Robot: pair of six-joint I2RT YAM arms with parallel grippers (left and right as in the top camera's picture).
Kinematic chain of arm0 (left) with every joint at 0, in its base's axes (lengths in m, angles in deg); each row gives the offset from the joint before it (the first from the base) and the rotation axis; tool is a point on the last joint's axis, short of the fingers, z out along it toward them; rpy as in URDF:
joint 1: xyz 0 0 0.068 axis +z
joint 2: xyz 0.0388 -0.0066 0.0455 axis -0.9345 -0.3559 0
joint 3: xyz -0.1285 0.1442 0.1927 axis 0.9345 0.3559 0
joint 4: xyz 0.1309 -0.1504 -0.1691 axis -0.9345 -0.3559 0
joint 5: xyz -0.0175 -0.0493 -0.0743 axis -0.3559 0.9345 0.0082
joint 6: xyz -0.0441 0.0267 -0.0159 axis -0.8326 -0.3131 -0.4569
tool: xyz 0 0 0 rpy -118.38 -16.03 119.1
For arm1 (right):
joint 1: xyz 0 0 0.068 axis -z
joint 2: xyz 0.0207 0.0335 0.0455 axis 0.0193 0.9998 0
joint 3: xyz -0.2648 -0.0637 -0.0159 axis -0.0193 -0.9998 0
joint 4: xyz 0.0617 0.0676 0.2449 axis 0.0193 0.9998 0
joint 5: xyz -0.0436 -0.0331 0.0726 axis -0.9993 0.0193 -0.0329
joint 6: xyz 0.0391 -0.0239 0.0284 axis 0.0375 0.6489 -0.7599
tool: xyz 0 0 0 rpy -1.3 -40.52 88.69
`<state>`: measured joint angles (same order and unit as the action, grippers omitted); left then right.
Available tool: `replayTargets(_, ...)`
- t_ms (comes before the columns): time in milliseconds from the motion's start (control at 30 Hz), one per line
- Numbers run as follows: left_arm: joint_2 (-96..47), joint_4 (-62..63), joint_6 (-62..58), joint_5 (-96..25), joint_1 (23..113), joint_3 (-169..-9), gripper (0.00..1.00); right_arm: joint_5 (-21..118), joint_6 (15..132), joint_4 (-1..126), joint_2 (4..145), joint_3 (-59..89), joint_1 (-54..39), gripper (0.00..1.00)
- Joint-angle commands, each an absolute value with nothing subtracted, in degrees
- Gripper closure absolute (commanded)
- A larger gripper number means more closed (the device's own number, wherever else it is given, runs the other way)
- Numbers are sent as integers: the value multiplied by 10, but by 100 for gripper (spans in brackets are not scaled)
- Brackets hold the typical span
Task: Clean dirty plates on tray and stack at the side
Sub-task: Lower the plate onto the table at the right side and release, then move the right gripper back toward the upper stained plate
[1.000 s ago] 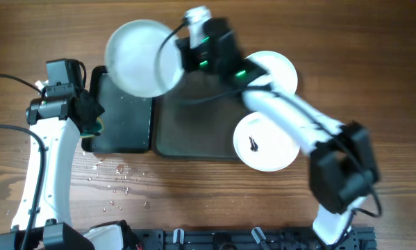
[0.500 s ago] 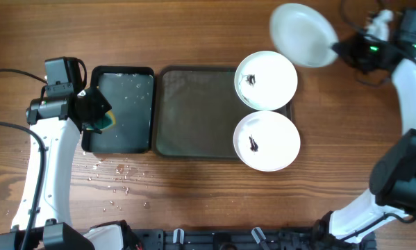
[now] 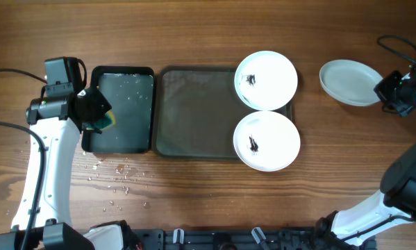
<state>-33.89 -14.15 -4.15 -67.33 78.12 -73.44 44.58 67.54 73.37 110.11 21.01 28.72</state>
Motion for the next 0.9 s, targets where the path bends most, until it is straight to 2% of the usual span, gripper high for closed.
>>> replayTargets(0, -339, -138, -34, -667, 784, -734, 96, 435, 694, 733, 1092, 206, 284, 44)
replayTargets(33, -339, -138, -34, -667, 784, -734, 96, 462, 725, 732, 1092, 206, 284, 41)
replayTargets(133, -339, -138, -34, -667, 784, -734, 96, 557, 788, 737, 1092, 207, 268, 40)
replayTargets(233, -339, -138, -23, -666, 784, -734, 96, 662, 871, 775, 1092, 207, 225, 49)
replayTargets(267, -339, -138, -23, -664, 784, -734, 96, 680, 895, 790, 1092, 207, 207, 55)
replayTargets(300, -339, -137, -23, -661, 784, -734, 96, 676, 907, 804, 1092, 206, 184, 62)
replayTargets(367, -339, -135, -21, -660, 784, -734, 96, 655, 929, 810, 1092, 201, 145, 71)
replayTargets(500, -339, -136, -21, -660, 784, -734, 96, 562, 934, 793, 1092, 167, 70, 80)
replayTargets(700, -339, -134, -21, -658, 784, -734, 96, 563, 951, 727, 1092, 85, 6, 80)
replayTargets(867, -339, -133, -21, -656, 784, -734, 96, 553, 960, 666, 1092, 50, 1, 80)
